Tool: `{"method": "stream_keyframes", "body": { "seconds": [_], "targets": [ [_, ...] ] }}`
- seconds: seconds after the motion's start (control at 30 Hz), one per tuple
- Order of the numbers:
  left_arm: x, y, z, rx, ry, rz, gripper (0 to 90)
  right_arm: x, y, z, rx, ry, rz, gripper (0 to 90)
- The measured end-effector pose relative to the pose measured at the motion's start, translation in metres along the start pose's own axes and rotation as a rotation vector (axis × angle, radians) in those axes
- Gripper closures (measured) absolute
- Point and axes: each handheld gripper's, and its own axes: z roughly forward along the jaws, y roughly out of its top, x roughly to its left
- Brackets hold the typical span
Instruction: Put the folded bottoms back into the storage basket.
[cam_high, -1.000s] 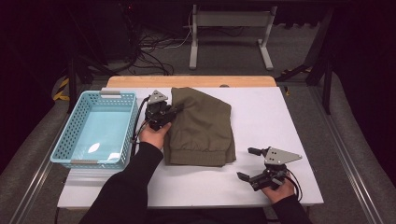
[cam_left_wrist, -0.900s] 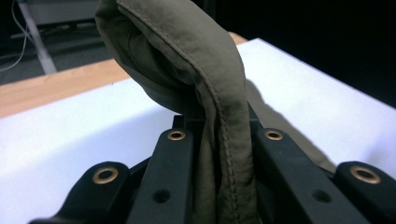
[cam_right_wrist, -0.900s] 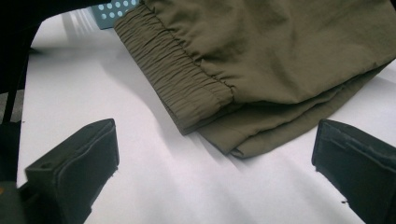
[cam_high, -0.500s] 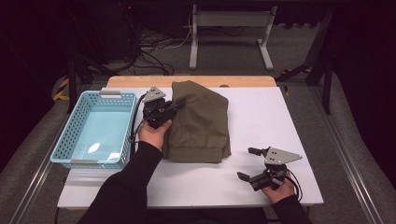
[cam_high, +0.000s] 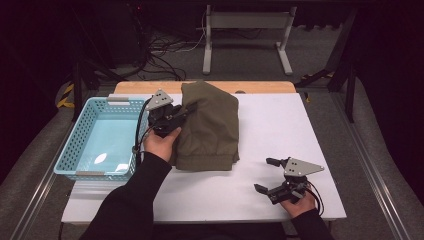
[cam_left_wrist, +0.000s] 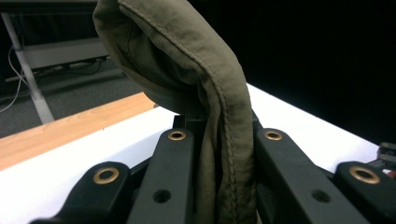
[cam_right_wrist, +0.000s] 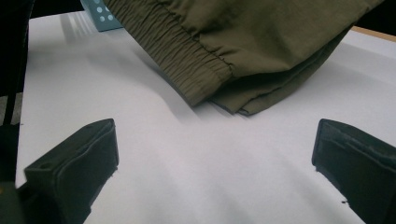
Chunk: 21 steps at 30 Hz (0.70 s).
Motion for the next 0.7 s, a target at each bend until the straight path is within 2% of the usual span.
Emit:
{"method": "stream_keyframes", "body": {
  "seconds": [0.1, 0.2, 0.7],
  "targets": [
    [-0.001, 0.005, -0.006, -0.005, 0.001, 0.015, 82.3, 0.0, 0.0, 0.0, 0.0, 0.0, 0.0, 1.3],
    [-0.002, 0.008, -0.011, -0.014, 0.002, 0.011, 82.2, 0.0, 0.0, 0.0, -0.001, -0.001, 0.0, 1.3],
    [-0.002, 0.023, -0.043, -0.036, 0.037, 0.044, 82.3, 0.0, 0.0, 0.0, 0.0, -0.002, 0.0, 1.3]
  ]
}}
